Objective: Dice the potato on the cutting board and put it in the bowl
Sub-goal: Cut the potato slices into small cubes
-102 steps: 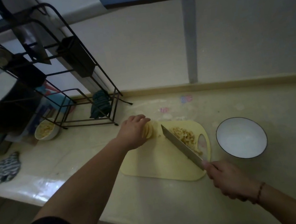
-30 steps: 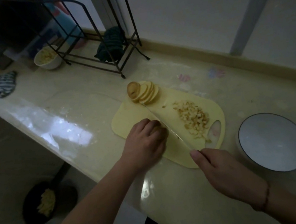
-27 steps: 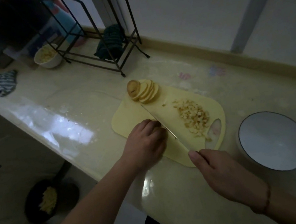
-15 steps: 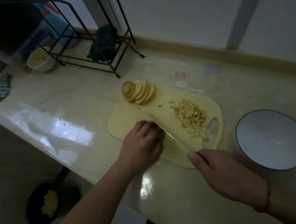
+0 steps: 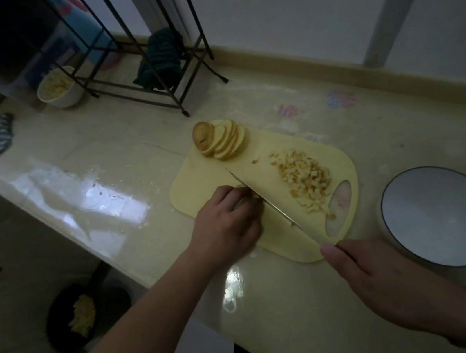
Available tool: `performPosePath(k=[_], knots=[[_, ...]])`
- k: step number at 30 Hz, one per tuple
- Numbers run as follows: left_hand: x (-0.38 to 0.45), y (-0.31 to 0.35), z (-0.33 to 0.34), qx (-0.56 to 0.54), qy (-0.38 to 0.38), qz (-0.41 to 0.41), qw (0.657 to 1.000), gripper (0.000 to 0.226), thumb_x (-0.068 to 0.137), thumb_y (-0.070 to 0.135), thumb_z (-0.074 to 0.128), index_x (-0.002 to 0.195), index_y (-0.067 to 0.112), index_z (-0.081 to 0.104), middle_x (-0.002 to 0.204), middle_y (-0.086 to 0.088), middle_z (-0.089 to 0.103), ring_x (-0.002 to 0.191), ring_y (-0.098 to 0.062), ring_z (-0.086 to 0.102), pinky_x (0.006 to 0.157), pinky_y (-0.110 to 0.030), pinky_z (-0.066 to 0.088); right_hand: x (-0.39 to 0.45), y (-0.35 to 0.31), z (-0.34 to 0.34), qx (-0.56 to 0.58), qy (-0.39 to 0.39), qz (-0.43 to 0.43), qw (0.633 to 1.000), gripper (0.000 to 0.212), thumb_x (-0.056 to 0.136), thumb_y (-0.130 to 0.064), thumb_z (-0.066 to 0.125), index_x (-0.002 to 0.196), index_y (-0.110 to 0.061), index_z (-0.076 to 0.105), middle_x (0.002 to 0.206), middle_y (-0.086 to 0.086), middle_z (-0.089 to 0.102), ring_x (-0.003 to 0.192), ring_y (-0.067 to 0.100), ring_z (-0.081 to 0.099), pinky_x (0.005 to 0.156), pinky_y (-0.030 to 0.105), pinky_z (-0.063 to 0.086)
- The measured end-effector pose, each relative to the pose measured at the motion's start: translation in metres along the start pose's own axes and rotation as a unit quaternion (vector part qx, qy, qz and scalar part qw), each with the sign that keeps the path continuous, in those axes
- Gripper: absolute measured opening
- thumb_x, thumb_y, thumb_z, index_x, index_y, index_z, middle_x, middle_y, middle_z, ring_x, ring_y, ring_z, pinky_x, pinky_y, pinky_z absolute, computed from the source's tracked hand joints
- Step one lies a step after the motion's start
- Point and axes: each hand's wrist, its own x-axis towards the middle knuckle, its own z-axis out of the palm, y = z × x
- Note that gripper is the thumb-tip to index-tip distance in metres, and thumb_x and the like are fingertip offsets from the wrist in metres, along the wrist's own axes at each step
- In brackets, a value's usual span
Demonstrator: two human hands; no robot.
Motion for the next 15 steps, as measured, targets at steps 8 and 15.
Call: performPosePath(k=[8,15], knots=[[0.003,0.000,-0.003,-0.007,-0.002,0.017,1.000,0.019,0.082,0.012,0.071,0.100,0.007,0.074,0.106,-0.011,0.069,0.091,-0.029,0.058,0.081,-0.035,0.050,0.039,-0.014,0.006,-0.015,-0.012,-0.016,1.000,0.054,0.094,-0.054,0.025,0.060,-0.015,0.042,0.055,-0.002,0.044,0.050,0.008,0.041,0.054,0.022,0.032],[-0.002,-0.004,-0.001,-0.006,-0.012,-0.001,1.000,0.022,0.085,0.016,0.073,0.105,0.009,0.074,0.103,-0.010,0.067,0.086,-0.030,0.058,0.072,-0.040,0.051,0.031,-0.006,-0.004,-0.036,0.010,-0.013,0.999,0.060,0.088,-0.060,0.019,0.066,-0.012,0.049,0.058,0.002,0.051,0.052,0.011,0.047,0.056,0.027,0.036]])
